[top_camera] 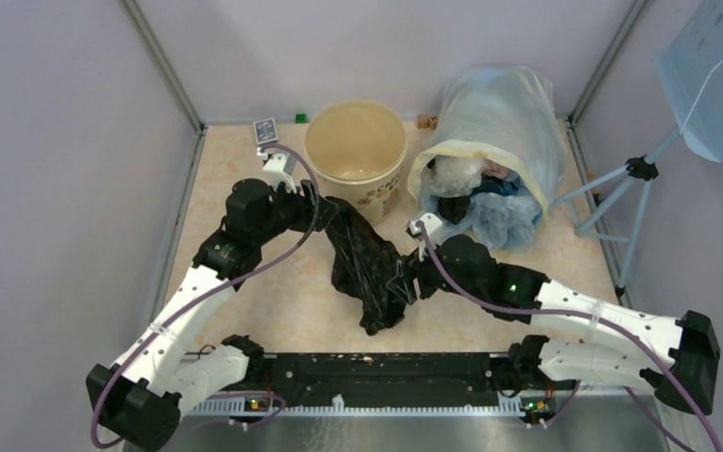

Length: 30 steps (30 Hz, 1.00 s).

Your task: Put the trash bags into the trash bin

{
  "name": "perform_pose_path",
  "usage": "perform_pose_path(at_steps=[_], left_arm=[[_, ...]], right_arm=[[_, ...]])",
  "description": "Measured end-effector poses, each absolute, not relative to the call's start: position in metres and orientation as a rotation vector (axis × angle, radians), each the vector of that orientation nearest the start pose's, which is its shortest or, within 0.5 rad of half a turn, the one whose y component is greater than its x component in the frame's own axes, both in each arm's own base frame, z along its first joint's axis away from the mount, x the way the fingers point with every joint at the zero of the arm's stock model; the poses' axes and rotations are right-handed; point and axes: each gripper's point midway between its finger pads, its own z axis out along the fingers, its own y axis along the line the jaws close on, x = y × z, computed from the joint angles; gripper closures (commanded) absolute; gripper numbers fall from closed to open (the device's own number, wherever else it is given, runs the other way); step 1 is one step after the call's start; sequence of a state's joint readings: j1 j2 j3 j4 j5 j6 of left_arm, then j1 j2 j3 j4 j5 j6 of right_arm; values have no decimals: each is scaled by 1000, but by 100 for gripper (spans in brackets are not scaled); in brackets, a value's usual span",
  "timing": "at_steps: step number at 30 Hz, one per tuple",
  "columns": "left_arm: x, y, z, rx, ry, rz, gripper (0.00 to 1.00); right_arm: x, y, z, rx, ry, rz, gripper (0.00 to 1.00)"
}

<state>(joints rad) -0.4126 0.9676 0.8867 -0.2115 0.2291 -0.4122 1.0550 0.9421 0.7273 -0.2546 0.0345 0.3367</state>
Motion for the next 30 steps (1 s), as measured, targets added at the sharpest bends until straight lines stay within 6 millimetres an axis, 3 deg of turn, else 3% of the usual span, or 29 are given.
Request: perform_pose_path(at_steps=[4, 8, 13, 18, 24, 26, 30], left_arm=[[281, -185, 258, 184, 1960, -762, 32], [272, -181, 256, 192, 1982, -754, 32], [261, -171, 254, 160, 1994, -728, 42], [251, -166, 221, 86, 2050, -741, 46], [241, -167, 169, -25, 2173, -784, 46], [241, -171, 160, -59, 2195, -813, 44], [244, -178, 149, -130, 2212, -883, 42]], right_arm=[[175, 285, 179, -707, 2018, 731, 52], [208, 293, 185, -679, 2023, 672, 55], [240, 305, 187, -647, 2030, 647, 57], [232, 318, 168, -688, 2086, 709, 43], [222, 317, 151, -686, 2137, 746, 48], [221, 314, 143, -683, 2165, 728, 54], [220, 307, 131, -679, 2206, 685, 88]])
